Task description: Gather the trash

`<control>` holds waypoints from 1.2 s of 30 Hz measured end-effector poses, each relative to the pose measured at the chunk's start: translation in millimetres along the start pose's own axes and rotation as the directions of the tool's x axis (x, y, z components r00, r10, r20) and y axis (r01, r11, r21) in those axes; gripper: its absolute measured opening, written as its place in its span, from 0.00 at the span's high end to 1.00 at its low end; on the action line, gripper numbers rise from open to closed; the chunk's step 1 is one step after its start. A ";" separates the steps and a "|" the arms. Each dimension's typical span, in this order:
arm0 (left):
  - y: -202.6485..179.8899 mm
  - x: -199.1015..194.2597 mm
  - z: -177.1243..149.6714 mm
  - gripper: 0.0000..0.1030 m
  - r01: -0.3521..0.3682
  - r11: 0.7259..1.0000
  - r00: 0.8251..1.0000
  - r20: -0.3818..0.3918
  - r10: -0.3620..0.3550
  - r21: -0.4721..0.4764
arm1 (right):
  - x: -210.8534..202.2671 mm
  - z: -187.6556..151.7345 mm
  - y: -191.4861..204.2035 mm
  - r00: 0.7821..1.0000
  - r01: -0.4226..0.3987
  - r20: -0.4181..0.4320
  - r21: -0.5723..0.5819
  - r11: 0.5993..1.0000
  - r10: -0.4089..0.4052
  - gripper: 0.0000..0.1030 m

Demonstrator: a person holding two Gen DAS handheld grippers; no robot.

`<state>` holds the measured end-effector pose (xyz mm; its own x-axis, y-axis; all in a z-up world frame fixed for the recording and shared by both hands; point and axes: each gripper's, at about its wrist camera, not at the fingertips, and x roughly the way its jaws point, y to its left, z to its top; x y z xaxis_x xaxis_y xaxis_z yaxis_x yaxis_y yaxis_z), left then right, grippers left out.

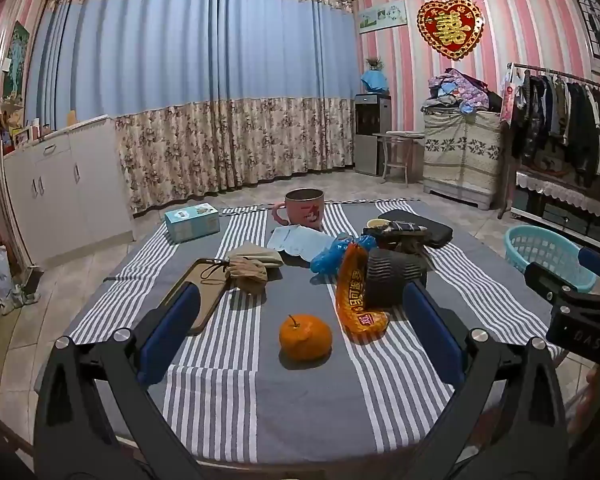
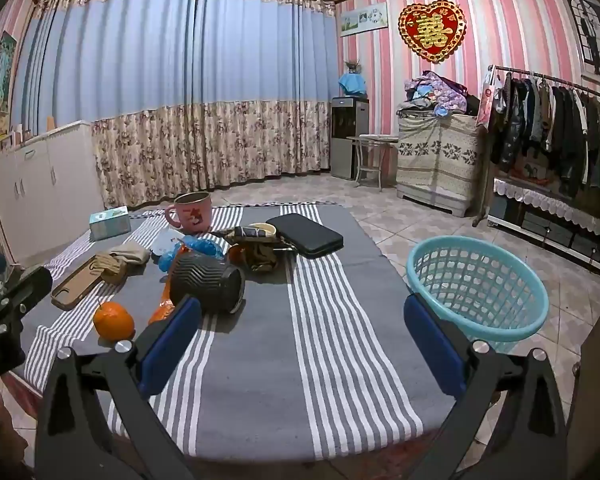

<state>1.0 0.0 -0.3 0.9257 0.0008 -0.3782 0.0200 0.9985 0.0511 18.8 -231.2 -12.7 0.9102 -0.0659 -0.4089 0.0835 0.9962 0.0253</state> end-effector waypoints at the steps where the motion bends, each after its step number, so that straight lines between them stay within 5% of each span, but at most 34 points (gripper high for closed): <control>1: 0.0 0.0 0.1 0.05 0.001 1.000 1.000 0.001 -0.001 0.000 | -0.3 0.0 0.3 1.000 0.001 0.002 -0.002 1.000 -0.001 0.04; 36: 10.0 -7.0 14.5 0.05 -0.007 1.000 1.000 0.020 0.007 0.005 | -3.3 0.9 -7.6 1.000 0.017 0.026 -0.013 1.000 -0.016 0.04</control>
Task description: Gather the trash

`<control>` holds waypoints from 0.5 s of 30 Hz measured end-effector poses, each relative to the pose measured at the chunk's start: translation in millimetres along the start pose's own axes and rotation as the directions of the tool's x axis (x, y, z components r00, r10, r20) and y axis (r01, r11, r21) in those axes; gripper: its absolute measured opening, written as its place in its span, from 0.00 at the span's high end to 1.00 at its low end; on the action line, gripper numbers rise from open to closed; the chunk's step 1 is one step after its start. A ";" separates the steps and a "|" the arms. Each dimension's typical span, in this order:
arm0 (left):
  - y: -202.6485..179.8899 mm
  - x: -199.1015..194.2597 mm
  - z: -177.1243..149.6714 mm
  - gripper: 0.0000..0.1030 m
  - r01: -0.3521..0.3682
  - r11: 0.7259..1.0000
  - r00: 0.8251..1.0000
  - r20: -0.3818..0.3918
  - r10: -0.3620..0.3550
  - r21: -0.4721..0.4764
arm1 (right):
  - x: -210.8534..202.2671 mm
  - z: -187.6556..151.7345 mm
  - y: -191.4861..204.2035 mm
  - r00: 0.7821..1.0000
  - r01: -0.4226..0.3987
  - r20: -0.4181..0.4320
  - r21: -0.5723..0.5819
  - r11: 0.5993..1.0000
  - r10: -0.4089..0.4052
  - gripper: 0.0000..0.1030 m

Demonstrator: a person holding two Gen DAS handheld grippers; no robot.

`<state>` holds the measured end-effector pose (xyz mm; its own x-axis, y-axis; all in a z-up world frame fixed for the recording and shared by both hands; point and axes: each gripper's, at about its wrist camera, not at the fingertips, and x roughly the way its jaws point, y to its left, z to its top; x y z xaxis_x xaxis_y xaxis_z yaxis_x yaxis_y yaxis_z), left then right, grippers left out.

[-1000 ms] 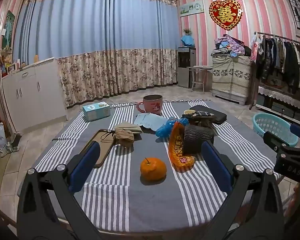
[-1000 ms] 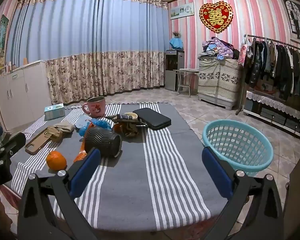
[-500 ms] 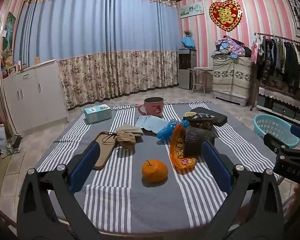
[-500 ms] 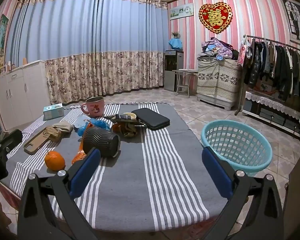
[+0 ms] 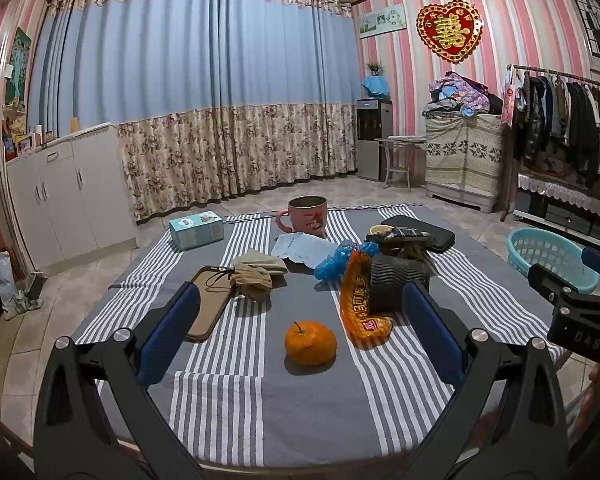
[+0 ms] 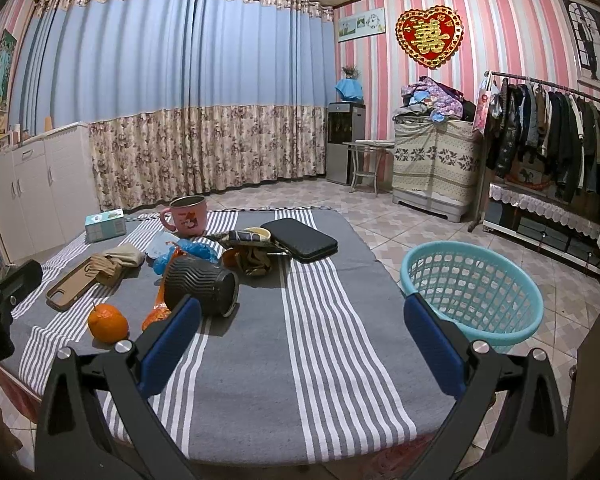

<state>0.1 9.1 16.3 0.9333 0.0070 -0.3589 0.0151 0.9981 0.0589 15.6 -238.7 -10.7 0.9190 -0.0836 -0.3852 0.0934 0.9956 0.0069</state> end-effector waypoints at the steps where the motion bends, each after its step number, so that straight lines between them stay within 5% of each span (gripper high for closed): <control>1: -1.1 0.3 -1.3 0.05 0.000 1.000 1.000 -0.001 0.000 -0.001 | 0.1 0.0 -0.5 1.000 0.000 0.000 0.000 1.000 0.000 0.04; 15: -1.0 0.4 -2.7 0.05 0.001 1.000 1.000 0.008 -0.001 0.010 | -0.6 0.4 -2.9 1.000 0.002 -0.001 0.001 1.000 -0.002 0.04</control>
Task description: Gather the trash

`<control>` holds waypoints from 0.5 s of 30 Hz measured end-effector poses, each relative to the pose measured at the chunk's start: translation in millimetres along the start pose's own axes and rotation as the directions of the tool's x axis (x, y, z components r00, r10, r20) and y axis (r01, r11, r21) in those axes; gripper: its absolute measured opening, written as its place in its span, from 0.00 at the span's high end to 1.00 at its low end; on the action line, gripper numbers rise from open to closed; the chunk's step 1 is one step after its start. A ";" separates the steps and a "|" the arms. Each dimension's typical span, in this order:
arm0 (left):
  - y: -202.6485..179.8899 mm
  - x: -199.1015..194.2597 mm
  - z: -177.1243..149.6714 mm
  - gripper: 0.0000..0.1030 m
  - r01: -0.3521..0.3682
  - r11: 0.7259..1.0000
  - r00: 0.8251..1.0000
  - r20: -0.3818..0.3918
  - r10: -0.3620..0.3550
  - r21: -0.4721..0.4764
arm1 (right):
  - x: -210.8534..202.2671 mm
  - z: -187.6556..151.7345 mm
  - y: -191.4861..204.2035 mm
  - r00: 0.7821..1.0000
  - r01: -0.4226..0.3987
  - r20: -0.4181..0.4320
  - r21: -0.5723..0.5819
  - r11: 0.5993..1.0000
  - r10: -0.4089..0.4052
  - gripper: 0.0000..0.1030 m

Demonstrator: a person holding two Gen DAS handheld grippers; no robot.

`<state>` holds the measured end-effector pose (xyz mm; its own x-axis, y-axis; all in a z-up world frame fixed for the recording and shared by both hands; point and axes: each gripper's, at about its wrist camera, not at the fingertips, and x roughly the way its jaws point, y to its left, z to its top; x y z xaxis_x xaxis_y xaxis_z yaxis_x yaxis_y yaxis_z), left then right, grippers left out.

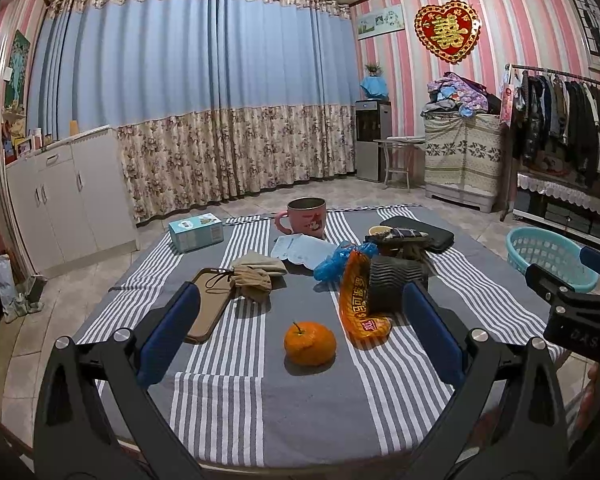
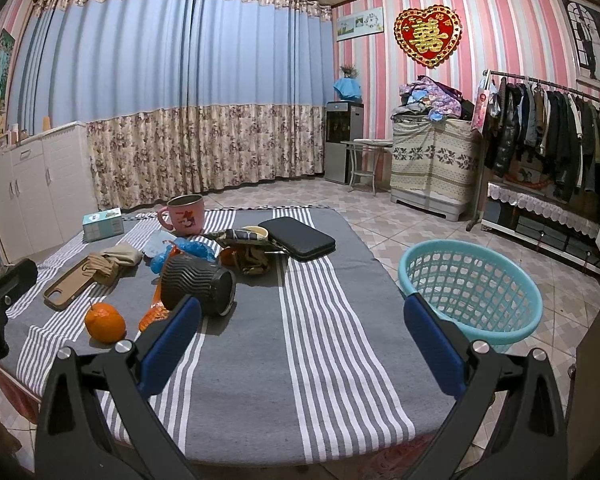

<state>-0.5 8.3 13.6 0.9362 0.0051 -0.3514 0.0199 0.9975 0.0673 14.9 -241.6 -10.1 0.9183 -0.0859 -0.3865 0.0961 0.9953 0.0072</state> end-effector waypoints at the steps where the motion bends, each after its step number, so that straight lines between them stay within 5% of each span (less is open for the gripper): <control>1: -0.1 -0.2 -0.2 0.05 0.001 1.000 1.000 0.000 -0.001 0.000 | -0.2 0.0 -0.8 1.000 0.000 0.000 0.001 1.000 0.000 0.04; 15: -4.3 -2.8 -2.6 0.05 -0.002 1.000 1.000 0.015 0.002 0.017 | 3.8 -2.9 -2.8 1.000 0.008 -0.004 0.005 1.000 -0.008 0.04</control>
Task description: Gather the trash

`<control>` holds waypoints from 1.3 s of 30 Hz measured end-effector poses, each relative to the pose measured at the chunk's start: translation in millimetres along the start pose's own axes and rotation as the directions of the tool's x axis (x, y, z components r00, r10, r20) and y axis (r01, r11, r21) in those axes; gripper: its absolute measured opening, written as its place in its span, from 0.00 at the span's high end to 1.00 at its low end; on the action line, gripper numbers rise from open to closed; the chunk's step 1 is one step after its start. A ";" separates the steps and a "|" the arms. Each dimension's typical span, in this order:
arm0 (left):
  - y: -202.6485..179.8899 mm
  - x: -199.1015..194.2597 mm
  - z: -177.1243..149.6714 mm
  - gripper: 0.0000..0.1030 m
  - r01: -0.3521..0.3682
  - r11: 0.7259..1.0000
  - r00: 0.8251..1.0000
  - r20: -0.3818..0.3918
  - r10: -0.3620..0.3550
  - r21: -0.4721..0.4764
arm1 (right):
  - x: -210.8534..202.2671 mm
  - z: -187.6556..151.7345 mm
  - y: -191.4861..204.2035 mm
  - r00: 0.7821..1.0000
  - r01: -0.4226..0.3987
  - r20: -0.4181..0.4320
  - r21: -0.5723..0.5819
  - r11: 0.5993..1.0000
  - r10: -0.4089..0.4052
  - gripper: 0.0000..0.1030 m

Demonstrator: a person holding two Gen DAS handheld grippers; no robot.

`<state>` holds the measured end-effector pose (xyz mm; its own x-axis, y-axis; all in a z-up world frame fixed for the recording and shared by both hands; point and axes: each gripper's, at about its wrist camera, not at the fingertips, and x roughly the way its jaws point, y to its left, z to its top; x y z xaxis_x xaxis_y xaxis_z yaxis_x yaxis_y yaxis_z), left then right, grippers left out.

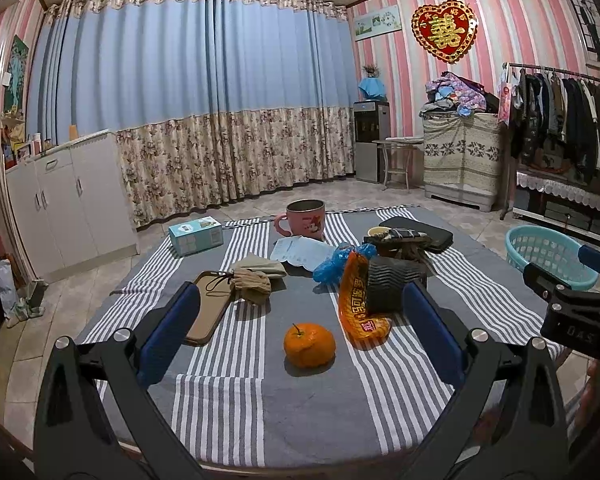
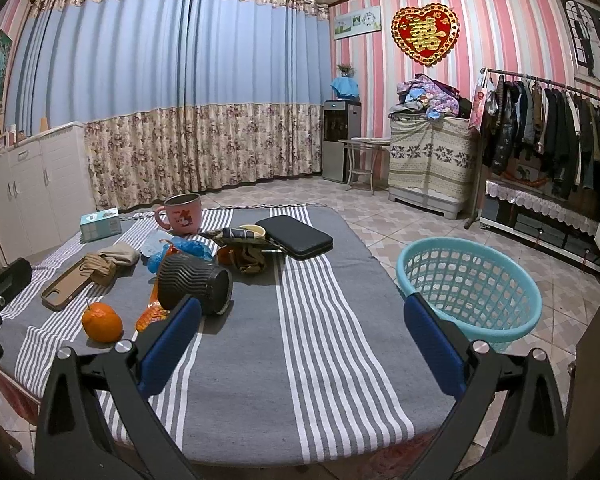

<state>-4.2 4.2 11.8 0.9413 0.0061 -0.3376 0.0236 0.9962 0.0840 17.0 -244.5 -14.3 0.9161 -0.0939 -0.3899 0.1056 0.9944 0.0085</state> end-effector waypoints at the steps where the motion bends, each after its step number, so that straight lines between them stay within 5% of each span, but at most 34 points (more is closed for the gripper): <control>1: -0.2 0.1 0.3 0.05 0.000 1.000 1.000 -0.001 0.000 0.000 | 0.3 -0.4 -0.6 1.000 0.000 0.000 0.000 1.000 0.000 0.04; 39: 8.1 7.4 -3.0 0.05 -0.010 1.000 1.000 -0.010 0.010 -0.014 | 1.0 -1.6 -4.7 1.000 0.010 0.002 0.002 1.000 -0.010 0.04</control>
<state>2.0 12.6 7.2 0.9382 0.0165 -0.3457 0.0098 0.9972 0.0740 16.8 -249.2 -16.2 0.9158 -0.1036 -0.3880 0.1151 0.9933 0.0064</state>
